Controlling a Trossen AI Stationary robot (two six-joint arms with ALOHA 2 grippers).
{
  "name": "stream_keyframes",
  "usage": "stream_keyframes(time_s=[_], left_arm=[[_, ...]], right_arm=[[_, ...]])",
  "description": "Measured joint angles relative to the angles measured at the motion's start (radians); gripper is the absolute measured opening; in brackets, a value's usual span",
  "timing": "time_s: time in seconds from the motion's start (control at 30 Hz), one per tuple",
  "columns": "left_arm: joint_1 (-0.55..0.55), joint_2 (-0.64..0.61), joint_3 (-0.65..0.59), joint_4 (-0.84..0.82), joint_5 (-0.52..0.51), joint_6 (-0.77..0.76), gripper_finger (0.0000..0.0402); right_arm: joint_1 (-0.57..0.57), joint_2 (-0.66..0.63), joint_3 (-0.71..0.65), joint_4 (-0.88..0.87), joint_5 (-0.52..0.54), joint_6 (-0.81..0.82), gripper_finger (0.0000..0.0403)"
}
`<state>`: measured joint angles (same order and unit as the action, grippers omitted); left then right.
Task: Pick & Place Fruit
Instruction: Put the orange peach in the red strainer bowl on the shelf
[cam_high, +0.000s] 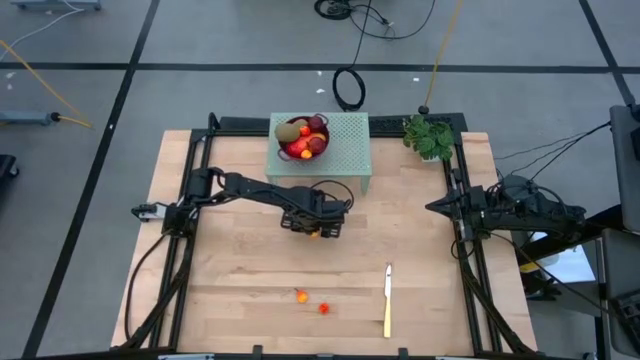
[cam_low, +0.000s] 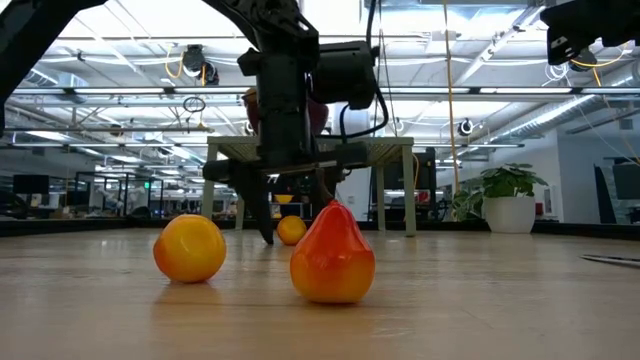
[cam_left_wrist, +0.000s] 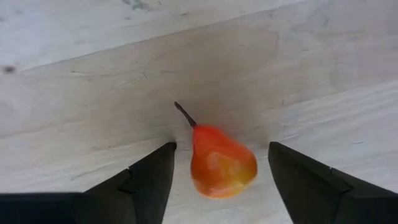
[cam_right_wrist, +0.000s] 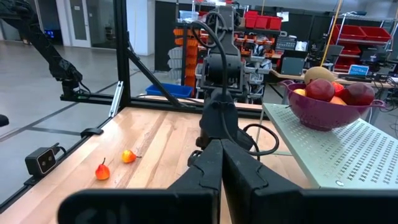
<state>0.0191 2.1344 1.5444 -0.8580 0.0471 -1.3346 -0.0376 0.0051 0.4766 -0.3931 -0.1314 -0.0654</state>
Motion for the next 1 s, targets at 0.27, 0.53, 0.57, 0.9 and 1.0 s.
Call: stream_keyframes(time_s=[0.27,0.53,0.57,0.9,1.0], left_arm=[[0.001,0.002,-0.001,-0.009,0.002,0.045,0.0178],[0.001,0.003,-0.001,-0.013,0.001,0.085,0.009],[0.001,0.003,-0.001,-0.013,0.001,0.093,0.0089],[-0.036,-0.126,-0.005,-0.038,-0.083,0.132,0.0102],[-0.061,-0.206,-0.005,-0.035,-0.145,0.136,0.0094]], right_arm=[[0.0,0.0,0.0,0.0,0.0,0.0,0.0],[0.0,0.0,0.0,0.0,0.0,0.0,0.0],[0.0,0.0,0.0,0.0,0.0,0.0,0.0],[0.0,0.0,0.0,0.001,0.0,0.001,0.0],[0.0,0.0,0.0,0.002,0.0,0.001,0.0]])
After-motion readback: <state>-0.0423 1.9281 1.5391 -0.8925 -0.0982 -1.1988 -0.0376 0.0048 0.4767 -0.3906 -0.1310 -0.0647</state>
